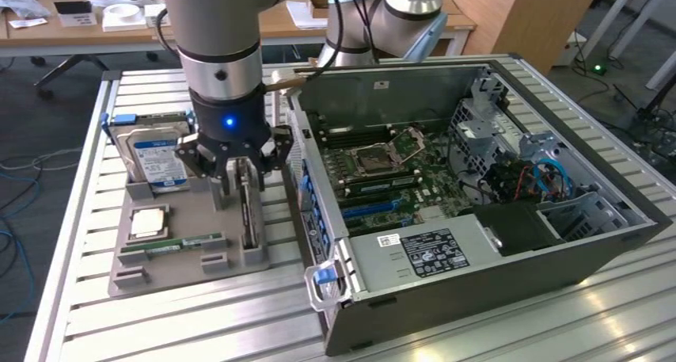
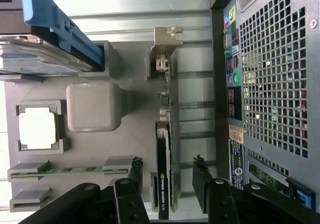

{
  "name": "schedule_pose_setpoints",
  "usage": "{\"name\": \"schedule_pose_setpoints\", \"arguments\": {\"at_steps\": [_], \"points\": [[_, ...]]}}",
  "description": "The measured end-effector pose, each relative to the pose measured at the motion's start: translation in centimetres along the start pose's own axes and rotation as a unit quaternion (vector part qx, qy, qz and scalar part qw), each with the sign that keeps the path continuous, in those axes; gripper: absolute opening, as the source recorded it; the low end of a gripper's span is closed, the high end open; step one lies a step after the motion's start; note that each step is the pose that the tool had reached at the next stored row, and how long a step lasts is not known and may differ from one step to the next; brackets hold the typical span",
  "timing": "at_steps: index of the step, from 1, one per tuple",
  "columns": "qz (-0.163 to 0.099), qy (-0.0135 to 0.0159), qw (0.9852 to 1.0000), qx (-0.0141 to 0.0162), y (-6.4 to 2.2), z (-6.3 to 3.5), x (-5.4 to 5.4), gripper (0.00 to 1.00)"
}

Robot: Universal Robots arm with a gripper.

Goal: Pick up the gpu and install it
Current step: 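Pick up the gpu and move the gpu toward the slot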

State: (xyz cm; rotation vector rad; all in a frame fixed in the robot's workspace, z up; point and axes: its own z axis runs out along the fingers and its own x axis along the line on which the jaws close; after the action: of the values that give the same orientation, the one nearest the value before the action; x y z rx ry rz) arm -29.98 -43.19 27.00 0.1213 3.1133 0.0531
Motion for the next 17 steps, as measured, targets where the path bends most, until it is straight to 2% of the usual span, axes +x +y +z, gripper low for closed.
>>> {"name": "schedule_pose_setpoints", "arguments": {"at_steps": [10, 17], "points": [[0.001, 0.0000, 1.0000, 0.0000, 0.42, 1.82, 0.1, 0.53], [0.001, 0.0000, 1.0000, 0.0000, 0.39, 2.41, 0.3, 0.53]]}}
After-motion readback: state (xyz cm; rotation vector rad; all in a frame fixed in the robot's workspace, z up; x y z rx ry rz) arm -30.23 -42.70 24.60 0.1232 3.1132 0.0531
